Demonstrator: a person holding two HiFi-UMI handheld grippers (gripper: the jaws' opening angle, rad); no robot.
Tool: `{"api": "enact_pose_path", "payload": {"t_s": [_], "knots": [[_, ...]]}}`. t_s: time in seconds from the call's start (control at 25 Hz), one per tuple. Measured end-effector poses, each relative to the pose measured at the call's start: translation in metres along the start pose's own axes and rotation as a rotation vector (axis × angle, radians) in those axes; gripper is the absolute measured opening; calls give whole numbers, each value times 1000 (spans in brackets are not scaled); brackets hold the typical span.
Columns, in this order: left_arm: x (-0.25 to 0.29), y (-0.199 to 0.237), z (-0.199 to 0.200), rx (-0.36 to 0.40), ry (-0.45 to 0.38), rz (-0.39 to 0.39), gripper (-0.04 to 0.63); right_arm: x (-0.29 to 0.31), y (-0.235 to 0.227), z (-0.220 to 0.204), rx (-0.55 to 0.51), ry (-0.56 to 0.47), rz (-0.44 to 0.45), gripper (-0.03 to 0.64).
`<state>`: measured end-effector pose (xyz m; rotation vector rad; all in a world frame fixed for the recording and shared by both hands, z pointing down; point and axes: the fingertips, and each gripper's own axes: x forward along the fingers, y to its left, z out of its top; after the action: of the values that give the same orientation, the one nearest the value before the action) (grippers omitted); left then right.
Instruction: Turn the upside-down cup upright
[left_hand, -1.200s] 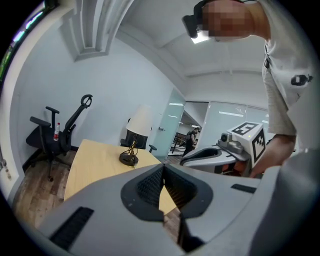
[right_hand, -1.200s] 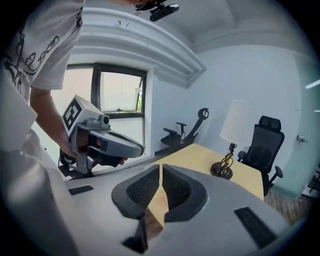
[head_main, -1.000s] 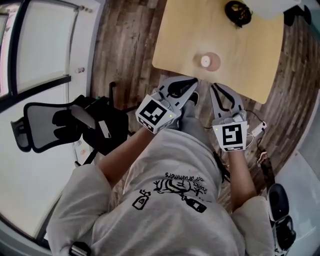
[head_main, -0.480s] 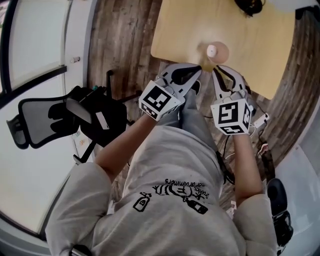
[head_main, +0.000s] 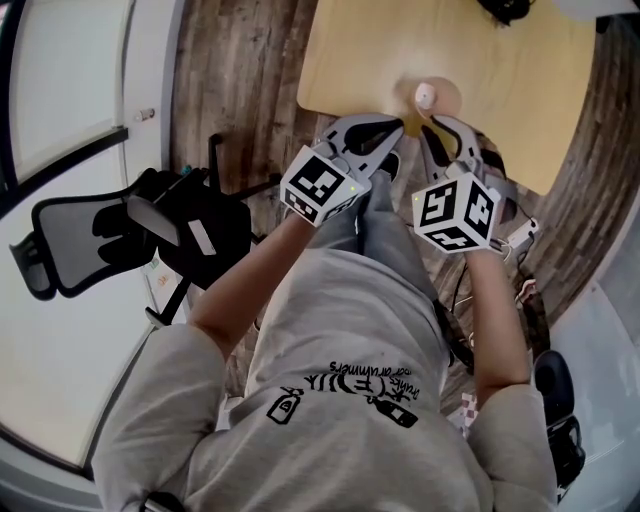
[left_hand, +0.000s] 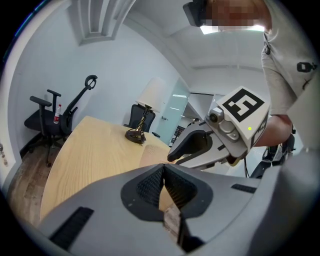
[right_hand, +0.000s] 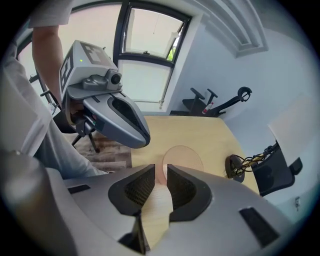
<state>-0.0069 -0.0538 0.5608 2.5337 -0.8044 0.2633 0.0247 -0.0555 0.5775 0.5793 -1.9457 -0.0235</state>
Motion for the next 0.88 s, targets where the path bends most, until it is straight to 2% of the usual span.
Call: {"api": "enact_pose_path", "payload": {"t_s": [0.44, 0.88], "knots": [[2, 3, -2, -8, 1, 4, 9, 14, 1, -6, -140, 115, 9, 74], [0, 3, 0, -12, 1, 7, 9, 17, 2, -12, -141, 98, 24, 38]]}}
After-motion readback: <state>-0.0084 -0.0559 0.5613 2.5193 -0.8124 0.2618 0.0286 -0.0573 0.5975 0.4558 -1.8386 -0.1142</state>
